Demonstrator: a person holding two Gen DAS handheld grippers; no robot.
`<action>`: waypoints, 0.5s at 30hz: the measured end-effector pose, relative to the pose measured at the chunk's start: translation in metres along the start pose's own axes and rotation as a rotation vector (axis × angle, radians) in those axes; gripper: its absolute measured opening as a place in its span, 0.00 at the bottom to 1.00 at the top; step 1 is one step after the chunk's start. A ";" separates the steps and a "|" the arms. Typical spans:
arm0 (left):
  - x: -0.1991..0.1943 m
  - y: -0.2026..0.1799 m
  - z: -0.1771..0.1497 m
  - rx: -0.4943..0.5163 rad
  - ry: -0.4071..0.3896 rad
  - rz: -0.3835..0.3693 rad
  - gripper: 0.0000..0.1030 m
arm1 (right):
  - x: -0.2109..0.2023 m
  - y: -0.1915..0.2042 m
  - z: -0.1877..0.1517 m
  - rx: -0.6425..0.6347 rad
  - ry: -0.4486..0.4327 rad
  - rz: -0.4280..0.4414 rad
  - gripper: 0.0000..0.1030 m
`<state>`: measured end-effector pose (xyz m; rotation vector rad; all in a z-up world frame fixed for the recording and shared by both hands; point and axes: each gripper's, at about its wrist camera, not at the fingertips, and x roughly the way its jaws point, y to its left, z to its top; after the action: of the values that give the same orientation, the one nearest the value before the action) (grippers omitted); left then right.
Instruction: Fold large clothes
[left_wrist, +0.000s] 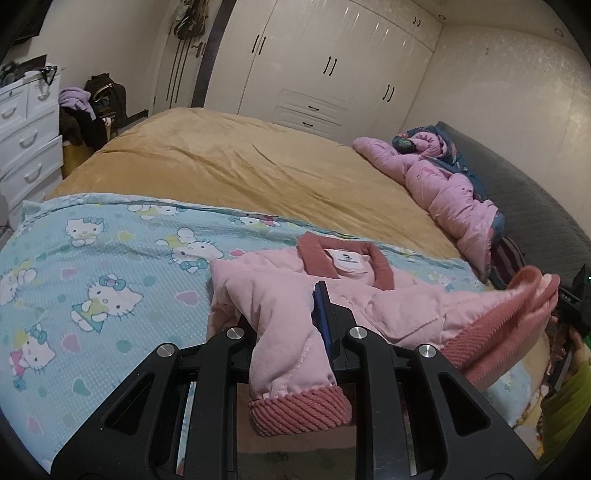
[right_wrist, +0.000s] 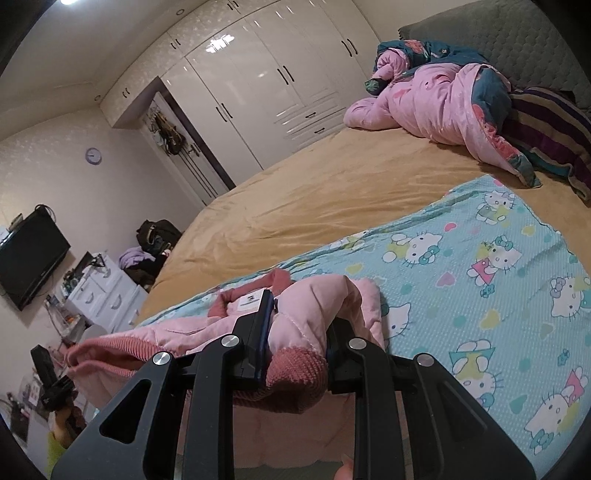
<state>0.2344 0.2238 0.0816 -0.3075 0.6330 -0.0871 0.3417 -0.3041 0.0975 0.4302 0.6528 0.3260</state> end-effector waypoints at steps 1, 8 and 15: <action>0.005 0.001 0.001 0.001 0.004 0.006 0.13 | 0.004 -0.001 0.001 -0.001 0.000 -0.004 0.21; 0.033 0.008 0.006 0.007 0.034 0.033 0.13 | 0.035 -0.007 0.006 -0.001 0.014 -0.031 0.21; 0.060 0.015 0.005 -0.001 0.066 0.051 0.14 | 0.061 -0.020 0.006 0.034 0.042 -0.036 0.22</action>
<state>0.2852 0.2293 0.0471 -0.2898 0.7059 -0.0483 0.3943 -0.2975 0.0606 0.4447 0.7070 0.2903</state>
